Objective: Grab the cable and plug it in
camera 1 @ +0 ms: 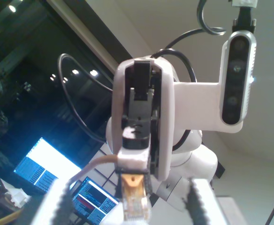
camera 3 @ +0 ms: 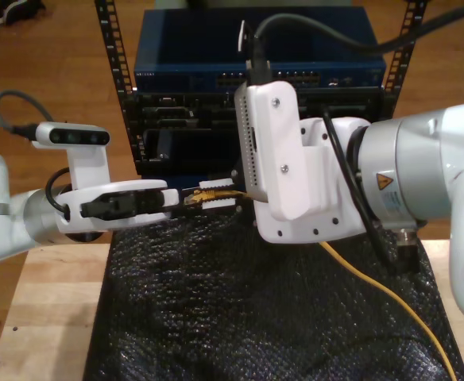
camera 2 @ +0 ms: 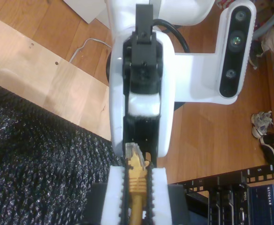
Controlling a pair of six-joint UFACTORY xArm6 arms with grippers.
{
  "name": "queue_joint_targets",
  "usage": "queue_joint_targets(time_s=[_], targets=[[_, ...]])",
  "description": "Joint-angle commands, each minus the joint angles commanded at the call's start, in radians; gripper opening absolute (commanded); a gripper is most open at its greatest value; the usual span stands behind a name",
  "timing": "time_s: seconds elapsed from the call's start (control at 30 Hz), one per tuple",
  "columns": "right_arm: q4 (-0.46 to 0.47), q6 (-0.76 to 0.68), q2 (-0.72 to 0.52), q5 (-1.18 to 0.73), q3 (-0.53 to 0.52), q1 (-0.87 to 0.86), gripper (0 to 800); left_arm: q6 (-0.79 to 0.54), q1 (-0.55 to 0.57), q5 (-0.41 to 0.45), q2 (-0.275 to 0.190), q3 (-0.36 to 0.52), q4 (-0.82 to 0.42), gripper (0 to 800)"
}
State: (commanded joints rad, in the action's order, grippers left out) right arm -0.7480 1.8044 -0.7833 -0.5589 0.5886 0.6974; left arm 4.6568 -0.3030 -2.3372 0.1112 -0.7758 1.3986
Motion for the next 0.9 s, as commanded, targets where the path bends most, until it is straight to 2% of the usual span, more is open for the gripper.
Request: queue_joint_targets(time_s=[0.27,0.57,0.9], targets=[[-0.026,-0.029,0.049,0.000,0.032,-0.025,0,-0.003,0.000,0.006,-0.005,-0.003,0.000,753],[-0.028,-0.100,0.057,0.000,0.064,-0.138,0,-0.005,-0.003,0.063,-0.011,-0.018,-0.002,789],[-0.026,-0.150,0.063,-0.048,0.095,-0.253,0,-0.066,-0.006,0.173,-0.072,-0.031,-0.011,793]])
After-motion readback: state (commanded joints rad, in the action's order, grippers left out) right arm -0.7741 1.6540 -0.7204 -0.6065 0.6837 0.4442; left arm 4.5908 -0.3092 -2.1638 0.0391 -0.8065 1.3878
